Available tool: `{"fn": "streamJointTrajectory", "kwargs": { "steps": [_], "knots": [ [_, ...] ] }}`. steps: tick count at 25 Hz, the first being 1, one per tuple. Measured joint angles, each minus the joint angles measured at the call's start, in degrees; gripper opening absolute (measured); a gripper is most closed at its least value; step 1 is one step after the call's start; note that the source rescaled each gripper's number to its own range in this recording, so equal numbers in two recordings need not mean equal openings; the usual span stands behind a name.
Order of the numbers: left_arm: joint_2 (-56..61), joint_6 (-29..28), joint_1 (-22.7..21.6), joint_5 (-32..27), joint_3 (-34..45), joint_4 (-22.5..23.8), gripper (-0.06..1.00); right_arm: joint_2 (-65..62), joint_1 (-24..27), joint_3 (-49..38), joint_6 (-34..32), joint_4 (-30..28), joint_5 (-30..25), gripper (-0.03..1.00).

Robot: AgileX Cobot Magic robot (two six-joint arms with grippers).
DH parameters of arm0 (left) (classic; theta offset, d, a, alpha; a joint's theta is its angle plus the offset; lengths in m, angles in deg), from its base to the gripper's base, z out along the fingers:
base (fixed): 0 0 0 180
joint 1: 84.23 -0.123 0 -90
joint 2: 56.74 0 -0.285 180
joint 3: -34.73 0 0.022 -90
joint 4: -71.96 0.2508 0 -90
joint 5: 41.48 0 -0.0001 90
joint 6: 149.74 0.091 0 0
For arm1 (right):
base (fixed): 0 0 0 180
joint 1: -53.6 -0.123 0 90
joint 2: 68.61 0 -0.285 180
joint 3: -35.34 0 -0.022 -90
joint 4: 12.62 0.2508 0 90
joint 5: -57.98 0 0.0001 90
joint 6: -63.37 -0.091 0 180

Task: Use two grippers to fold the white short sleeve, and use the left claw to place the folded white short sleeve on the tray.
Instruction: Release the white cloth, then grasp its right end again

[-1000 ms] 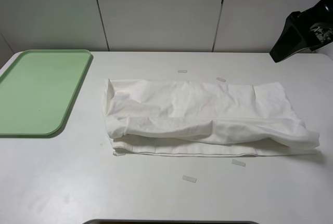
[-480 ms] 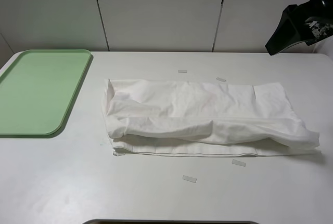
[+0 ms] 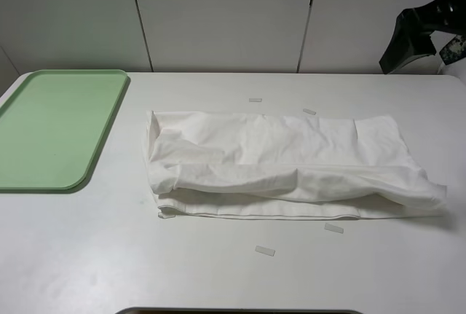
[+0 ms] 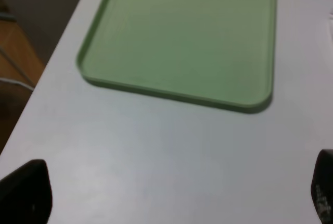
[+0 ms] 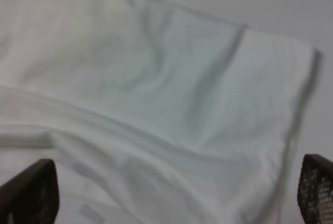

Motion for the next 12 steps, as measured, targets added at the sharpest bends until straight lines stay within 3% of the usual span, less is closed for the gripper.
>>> {"fn": "streamJointTrajectory", "kwargs": {
  "steps": [2,5,12],
  "knots": [
    [0.0,0.0,-1.8,0.0,0.0,0.0,1.0,2.4,0.0,0.0,-6.55,-5.92,0.86,1.0],
    [0.0,0.0,-5.45,0.0,0.0,0.0,1.0,4.81,0.0,0.0,-9.49,-9.29,0.92,1.0],
    [0.0,0.0,-5.63,0.0,0.0,0.0,1.0,13.03,0.0,0.0,-12.05,-14.18,2.32,1.0]
  ]
}}
